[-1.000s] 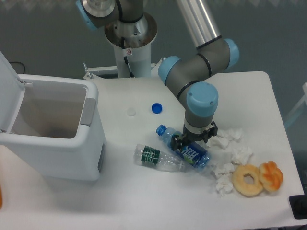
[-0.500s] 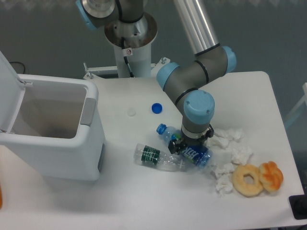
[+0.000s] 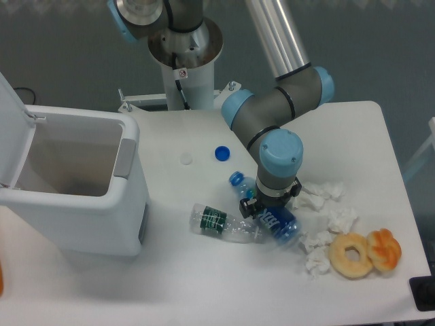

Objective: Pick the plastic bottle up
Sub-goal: 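Lift the gripped blue-labelled bottle up off the table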

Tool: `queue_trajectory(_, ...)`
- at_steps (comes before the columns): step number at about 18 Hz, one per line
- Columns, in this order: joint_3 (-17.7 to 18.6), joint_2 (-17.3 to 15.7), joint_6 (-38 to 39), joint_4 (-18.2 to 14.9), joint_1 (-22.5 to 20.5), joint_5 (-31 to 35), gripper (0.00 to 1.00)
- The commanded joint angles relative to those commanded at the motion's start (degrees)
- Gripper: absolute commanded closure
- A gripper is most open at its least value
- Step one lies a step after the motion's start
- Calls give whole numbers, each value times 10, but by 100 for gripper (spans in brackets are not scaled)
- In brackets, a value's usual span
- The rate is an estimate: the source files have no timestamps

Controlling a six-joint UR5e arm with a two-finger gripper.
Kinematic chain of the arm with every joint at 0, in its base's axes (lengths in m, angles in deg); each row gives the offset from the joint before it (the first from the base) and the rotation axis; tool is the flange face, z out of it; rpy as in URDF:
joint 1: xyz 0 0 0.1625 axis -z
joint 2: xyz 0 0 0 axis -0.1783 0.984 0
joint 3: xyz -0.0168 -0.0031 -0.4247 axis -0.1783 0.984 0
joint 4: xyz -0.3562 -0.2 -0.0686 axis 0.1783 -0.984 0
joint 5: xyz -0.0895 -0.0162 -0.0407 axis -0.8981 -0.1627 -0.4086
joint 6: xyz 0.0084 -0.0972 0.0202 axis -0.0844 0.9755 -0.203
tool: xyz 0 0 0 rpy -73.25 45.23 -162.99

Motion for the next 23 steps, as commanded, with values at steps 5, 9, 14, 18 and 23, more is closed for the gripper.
queue_trajectory(5, -11, -8, -2, -2, -3, -1, 56)
queue_trajectory(9, -36, -17, -5, -3, -3, -1, 56)
queue_trajectory(14, -102, -24, -36, 0, 0, 5, 55)
queue_trajectory(18, -130, -25, -145, -1, -3, 6, 55)
queue_trajectory(23, -134, -26, -267, -2, -5, 15, 56)
